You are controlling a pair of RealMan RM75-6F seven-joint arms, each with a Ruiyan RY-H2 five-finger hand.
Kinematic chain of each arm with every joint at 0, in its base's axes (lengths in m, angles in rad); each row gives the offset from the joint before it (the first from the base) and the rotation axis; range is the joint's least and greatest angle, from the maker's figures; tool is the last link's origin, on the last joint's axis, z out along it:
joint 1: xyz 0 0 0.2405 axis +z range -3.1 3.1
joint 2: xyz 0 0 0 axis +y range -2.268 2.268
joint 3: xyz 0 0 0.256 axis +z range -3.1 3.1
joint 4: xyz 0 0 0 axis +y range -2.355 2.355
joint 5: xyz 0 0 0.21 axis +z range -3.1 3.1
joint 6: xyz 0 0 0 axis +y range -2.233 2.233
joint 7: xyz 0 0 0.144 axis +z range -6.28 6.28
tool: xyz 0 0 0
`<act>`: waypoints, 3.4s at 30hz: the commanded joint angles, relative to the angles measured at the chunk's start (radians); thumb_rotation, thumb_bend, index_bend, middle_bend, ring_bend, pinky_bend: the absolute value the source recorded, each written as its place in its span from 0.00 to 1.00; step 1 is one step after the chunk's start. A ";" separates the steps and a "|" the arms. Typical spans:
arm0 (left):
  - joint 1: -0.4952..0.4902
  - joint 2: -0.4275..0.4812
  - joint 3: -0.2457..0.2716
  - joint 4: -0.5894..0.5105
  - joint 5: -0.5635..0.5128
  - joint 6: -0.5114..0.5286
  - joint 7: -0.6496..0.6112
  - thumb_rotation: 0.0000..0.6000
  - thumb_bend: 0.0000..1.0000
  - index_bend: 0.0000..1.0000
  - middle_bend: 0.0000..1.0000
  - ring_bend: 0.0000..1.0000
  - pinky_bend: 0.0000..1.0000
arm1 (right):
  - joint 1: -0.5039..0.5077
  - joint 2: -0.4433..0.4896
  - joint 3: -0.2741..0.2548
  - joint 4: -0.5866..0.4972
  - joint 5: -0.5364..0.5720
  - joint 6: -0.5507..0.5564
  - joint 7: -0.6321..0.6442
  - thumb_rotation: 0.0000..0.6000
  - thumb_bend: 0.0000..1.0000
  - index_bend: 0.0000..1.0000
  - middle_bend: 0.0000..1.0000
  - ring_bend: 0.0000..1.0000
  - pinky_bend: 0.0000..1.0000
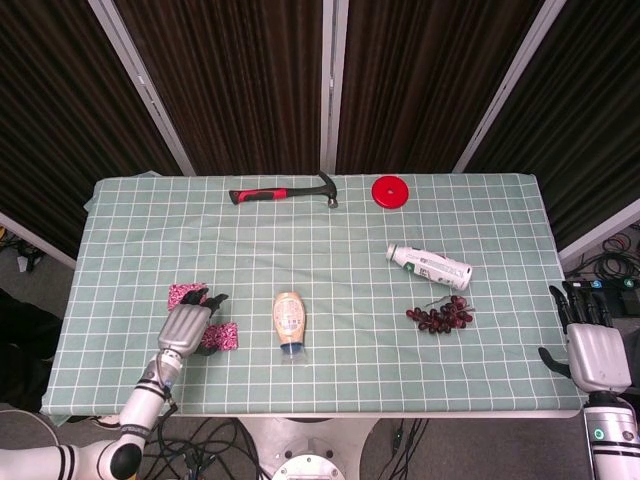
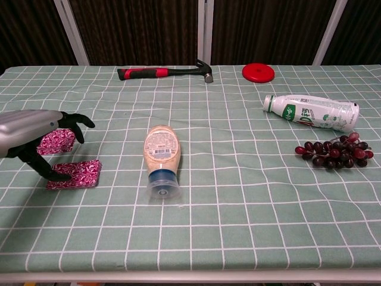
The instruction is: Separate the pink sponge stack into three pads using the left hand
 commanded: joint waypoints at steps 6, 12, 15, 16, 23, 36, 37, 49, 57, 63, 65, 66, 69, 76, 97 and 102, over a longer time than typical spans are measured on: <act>0.020 -0.031 0.014 -0.017 -0.031 0.056 0.049 1.00 0.15 0.14 0.27 0.06 0.09 | 0.001 -0.004 0.000 0.014 0.006 -0.008 0.012 1.00 0.14 0.00 0.00 0.00 0.00; 0.030 -0.045 0.019 -0.006 -0.040 0.072 0.059 1.00 0.15 0.14 0.27 0.06 0.09 | 0.002 -0.004 -0.001 0.016 0.004 -0.011 0.015 1.00 0.14 0.00 0.00 0.00 0.00; 0.032 -0.043 0.024 -0.012 -0.042 0.064 0.055 1.00 0.15 0.14 0.27 0.06 0.09 | 0.002 -0.004 0.000 0.015 0.007 -0.011 0.014 1.00 0.14 0.00 0.00 0.00 0.00; 0.034 -0.041 0.026 -0.018 -0.045 0.059 0.048 1.00 0.15 0.14 0.27 0.06 0.09 | 0.003 -0.003 0.001 0.015 0.010 -0.013 0.013 1.00 0.14 0.00 0.00 0.00 0.00; 0.042 -0.055 0.031 0.000 -0.026 0.074 0.040 1.00 0.15 0.14 0.27 0.06 0.09 | 0.006 -0.003 0.000 0.013 0.014 -0.023 0.014 1.00 0.14 0.00 0.00 0.00 0.00; 0.054 -0.106 0.034 0.061 0.002 0.086 0.035 1.00 0.15 0.14 0.27 0.06 0.09 | 0.006 0.006 0.002 0.011 0.013 -0.023 0.029 1.00 0.14 0.00 0.00 0.00 0.00; 0.054 -0.107 0.032 0.063 0.004 0.084 0.032 1.00 0.15 0.14 0.28 0.06 0.09 | 0.007 0.006 0.002 0.012 0.016 -0.027 0.030 1.00 0.14 0.00 0.00 0.00 0.00; 0.052 -0.119 0.014 0.086 -0.002 0.070 0.027 1.00 0.15 0.14 0.33 0.06 0.09 | 0.010 0.010 0.001 0.018 0.030 -0.045 0.048 1.00 0.15 0.00 0.00 0.00 0.00; 0.052 -0.121 0.003 0.092 -0.014 0.062 0.020 1.00 0.16 0.14 0.37 0.06 0.09 | 0.010 0.011 0.001 0.019 0.035 -0.047 0.048 1.00 0.14 0.00 0.00 0.00 0.00; 0.055 -0.122 -0.002 0.095 -0.013 0.066 0.013 1.00 0.16 0.15 0.40 0.07 0.09 | 0.012 0.007 0.000 0.022 0.040 -0.054 0.045 1.00 0.14 0.00 0.00 0.00 0.00; 0.055 -0.122 -0.004 0.097 -0.014 0.066 0.011 1.00 0.17 0.15 0.41 0.08 0.09 | 0.012 0.006 0.000 0.023 0.040 -0.054 0.044 1.00 0.14 0.00 0.00 0.00 0.00; 0.055 -0.122 -0.005 0.098 -0.015 0.065 0.011 1.00 0.17 0.15 0.41 0.08 0.09 | 0.012 0.006 0.000 0.023 0.040 -0.053 0.044 1.00 0.15 0.00 0.00 0.00 0.00; 0.055 -0.123 -0.006 0.101 -0.016 0.064 0.012 1.00 0.17 0.16 0.42 0.08 0.09 | 0.011 0.005 0.001 0.024 0.040 -0.049 0.046 1.00 0.15 0.00 0.00 0.00 0.00; 0.055 -0.123 -0.013 0.096 -0.015 0.063 0.001 1.00 0.19 0.16 0.44 0.10 0.09 | 0.012 0.006 0.002 0.027 0.046 -0.053 0.047 1.00 0.14 0.00 0.00 0.00 0.00; 0.051 -0.091 -0.033 0.064 -0.022 0.051 -0.030 1.00 0.21 0.17 0.47 0.11 0.09 | 0.012 0.004 0.002 0.028 0.049 -0.054 0.044 1.00 0.15 0.00 0.00 0.00 0.00; 0.053 -0.059 -0.049 0.053 -0.028 0.064 -0.033 1.00 0.21 0.17 0.48 0.12 0.10 | 0.012 0.006 0.003 0.026 0.048 -0.052 0.047 1.00 0.15 0.00 0.00 0.00 0.00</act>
